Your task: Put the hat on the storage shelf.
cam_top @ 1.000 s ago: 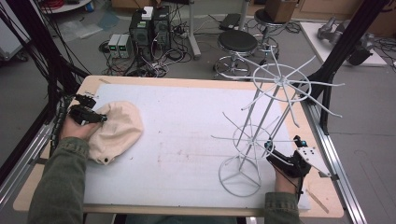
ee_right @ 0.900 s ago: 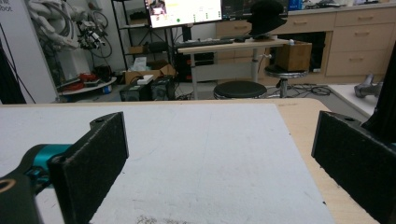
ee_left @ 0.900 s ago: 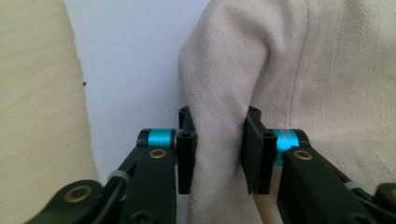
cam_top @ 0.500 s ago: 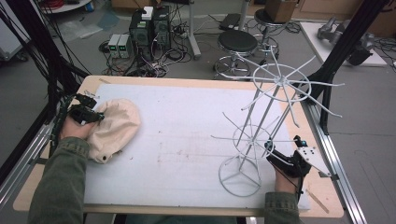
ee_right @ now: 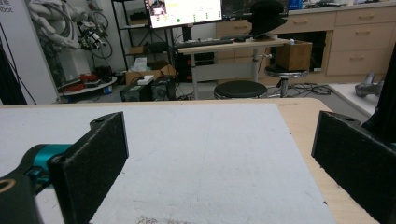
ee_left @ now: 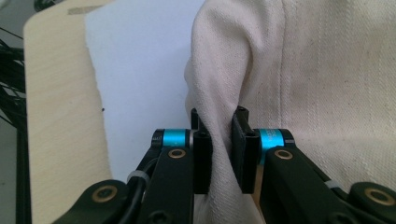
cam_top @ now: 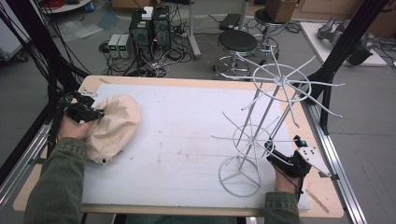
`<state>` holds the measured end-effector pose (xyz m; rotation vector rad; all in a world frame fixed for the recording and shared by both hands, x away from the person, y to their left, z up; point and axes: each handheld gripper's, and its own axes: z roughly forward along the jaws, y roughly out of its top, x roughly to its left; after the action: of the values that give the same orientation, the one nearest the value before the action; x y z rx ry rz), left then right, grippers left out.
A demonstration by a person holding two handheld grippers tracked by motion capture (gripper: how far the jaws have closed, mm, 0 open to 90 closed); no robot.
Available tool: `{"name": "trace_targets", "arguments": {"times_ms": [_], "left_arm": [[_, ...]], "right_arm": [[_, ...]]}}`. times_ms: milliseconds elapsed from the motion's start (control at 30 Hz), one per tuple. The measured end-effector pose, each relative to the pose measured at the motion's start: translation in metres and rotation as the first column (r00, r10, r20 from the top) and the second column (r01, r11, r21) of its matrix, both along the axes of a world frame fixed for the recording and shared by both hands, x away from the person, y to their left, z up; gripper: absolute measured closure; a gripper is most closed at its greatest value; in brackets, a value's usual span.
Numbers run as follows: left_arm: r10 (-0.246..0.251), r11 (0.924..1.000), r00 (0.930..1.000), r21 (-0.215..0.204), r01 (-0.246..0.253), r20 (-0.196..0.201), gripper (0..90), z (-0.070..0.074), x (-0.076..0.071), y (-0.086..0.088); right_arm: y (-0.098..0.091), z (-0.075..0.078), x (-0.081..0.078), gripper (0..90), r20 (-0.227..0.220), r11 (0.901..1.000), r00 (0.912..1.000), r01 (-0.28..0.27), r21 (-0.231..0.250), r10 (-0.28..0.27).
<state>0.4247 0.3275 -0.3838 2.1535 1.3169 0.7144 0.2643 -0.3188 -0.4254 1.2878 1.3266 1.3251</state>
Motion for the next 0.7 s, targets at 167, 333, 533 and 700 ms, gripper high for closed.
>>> {"name": "trace_targets", "arguments": {"times_ms": [167, 333, 533, 700], "left_arm": [[-0.018, 0.9996, 0.9986, -0.021, 0.019, 0.051, 81.0, 0.011, -0.008, -0.002], [-0.043, 0.9981, 0.9942, -0.039, 0.047, 0.099, 81.0, 0.021, -0.019, -0.005], [-0.077, 0.9952, 0.9822, -0.046, 0.086, 0.172, 80.9, 0.042, -0.032, -0.01], [-0.089, 0.9917, 0.9661, -0.069, 0.108, 0.243, 80.9, 0.055, -0.041, -0.012]], "right_arm": [[0.0, 0.0, 0.0, 2.9, 0.002, 1.0, 1.0, 0.004, 0.002, -0.004], [0.0, 0.0, 0.0, 2.9, 0.002, 1.0, 1.0, 0.001, -0.001, -0.001], [0.0, 0.0, 0.0, 2.9, 0.001, 1.0, 1.0, 0.002, 0.0, -0.002], [0.0, 0.0, 0.0, 2.9, -0.004, 1.0, 1.0, 0.0, 0.003, 0.0]]}}
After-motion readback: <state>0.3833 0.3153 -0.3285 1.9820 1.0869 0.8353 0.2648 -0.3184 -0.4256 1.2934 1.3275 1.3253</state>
